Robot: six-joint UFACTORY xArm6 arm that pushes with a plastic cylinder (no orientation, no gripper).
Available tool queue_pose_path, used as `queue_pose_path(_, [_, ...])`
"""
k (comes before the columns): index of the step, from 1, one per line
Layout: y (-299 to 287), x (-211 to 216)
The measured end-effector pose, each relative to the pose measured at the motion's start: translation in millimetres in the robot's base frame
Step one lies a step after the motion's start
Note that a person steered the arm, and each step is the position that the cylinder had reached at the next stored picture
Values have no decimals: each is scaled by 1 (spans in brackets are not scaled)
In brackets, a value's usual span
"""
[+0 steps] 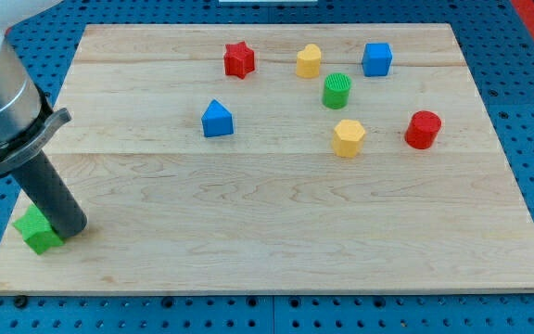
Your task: Slide the blue triangle a little bit down
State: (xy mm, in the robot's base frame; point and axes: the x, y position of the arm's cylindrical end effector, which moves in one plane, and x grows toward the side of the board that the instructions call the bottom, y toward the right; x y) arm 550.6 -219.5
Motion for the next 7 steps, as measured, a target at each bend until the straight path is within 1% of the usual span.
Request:
queue_pose_path(1, [28, -6])
queue_pose_path(2, [60, -36])
queue_pose_path(5, [68, -139])
queue_pose_path(7, [121, -194])
